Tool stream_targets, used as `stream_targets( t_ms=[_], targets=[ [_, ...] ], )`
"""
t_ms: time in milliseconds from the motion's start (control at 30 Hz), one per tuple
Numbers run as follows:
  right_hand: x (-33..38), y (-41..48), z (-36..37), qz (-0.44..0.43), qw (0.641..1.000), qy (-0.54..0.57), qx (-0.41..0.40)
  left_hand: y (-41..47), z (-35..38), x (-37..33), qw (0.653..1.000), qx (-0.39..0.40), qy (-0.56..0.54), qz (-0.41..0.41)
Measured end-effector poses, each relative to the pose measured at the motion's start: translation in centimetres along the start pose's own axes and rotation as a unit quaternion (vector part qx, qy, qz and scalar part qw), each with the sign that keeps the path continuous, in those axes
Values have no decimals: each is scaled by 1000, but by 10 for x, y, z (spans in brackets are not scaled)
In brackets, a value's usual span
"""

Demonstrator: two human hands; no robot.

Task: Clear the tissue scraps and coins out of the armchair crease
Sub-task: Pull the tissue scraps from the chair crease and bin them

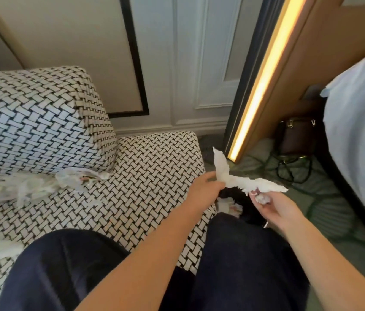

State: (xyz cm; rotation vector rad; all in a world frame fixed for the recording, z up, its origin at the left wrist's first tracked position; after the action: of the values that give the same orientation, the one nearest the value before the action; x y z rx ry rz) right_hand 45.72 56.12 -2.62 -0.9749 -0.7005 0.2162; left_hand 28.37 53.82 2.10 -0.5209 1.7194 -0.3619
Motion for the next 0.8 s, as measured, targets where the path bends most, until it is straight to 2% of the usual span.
stream_targets(
  t_ms=[167,367,800],
  targets=[
    [-4,15,-5,4,1000,23,8,2,1,3,1000,-4,-12,-12],
    [-4,22,-10,7,999,-36,21,-3,-7,2,1000,5,-8,-18],
    [10,-31,21,-77,989,-58,111,-30,-52,-10,999,-19,-40,24]
  ],
)
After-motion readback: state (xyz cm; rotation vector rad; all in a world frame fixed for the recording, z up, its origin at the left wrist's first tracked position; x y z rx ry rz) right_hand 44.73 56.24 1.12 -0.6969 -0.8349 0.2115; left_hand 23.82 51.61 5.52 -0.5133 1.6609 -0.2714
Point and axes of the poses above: each hand's wrist, its own y-axis towards the middle knuckle, its own z-axis out of the palm, x = y × z, the point moved 4 cm from there along y, towards the middle knuckle, and after that the axes turned 7 degrees about -x, right-handed, at the moved point
